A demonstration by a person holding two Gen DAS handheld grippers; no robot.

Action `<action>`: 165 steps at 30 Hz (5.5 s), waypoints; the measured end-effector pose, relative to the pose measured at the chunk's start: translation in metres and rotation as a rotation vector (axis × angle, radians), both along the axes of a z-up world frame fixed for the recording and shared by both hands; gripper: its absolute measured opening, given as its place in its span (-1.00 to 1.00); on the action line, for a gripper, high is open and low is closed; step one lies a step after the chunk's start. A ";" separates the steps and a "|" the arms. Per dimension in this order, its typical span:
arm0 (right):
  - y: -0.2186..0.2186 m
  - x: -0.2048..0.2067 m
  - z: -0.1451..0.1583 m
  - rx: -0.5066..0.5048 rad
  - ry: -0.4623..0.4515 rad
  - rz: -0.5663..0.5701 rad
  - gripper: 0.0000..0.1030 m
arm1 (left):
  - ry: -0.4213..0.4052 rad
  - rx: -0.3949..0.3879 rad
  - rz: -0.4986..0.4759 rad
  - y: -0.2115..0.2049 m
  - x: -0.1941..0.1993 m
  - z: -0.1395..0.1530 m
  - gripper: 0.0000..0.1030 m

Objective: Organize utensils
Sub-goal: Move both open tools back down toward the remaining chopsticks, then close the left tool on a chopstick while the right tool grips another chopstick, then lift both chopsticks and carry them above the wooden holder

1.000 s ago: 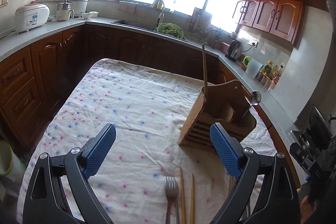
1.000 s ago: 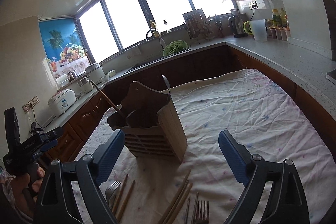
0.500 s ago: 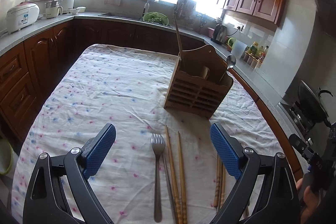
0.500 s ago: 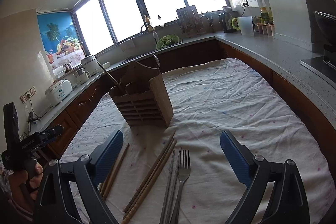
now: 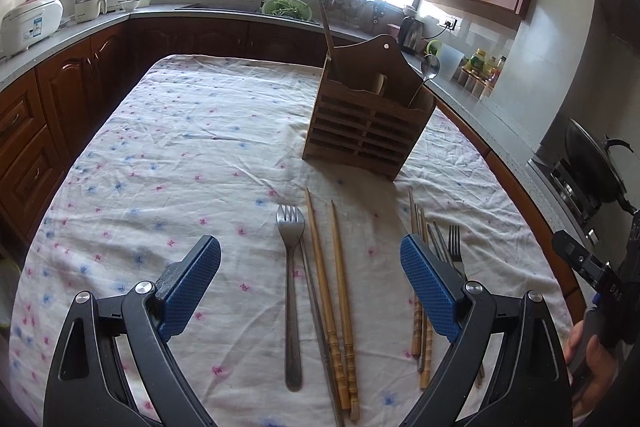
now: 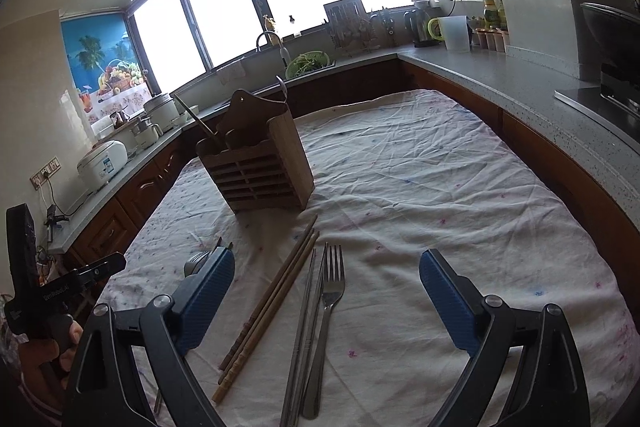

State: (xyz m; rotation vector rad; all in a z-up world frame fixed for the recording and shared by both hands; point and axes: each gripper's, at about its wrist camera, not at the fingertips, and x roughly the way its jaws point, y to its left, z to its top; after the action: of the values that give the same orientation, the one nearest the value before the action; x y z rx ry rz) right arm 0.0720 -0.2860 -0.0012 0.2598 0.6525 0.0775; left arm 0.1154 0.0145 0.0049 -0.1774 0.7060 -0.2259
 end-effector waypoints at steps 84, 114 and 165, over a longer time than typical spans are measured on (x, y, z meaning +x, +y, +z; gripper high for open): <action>0.049 0.111 0.027 0.076 0.061 0.223 -0.92 | 0.086 -0.058 -0.248 -0.030 0.056 0.040 -0.91; 0.050 0.058 0.088 0.042 -0.106 0.247 -0.93 | -0.109 -0.116 -0.216 0.000 -0.002 0.094 -0.91; 0.039 0.194 0.153 -0.025 -0.412 0.071 -0.93 | -0.544 -0.122 0.013 -0.005 0.158 0.173 -0.91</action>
State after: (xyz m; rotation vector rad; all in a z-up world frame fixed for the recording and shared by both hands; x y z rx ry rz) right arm 0.2664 -0.2466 0.1522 0.1882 0.2525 0.1855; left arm 0.2738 0.0100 0.1782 -0.2248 0.1505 -0.2901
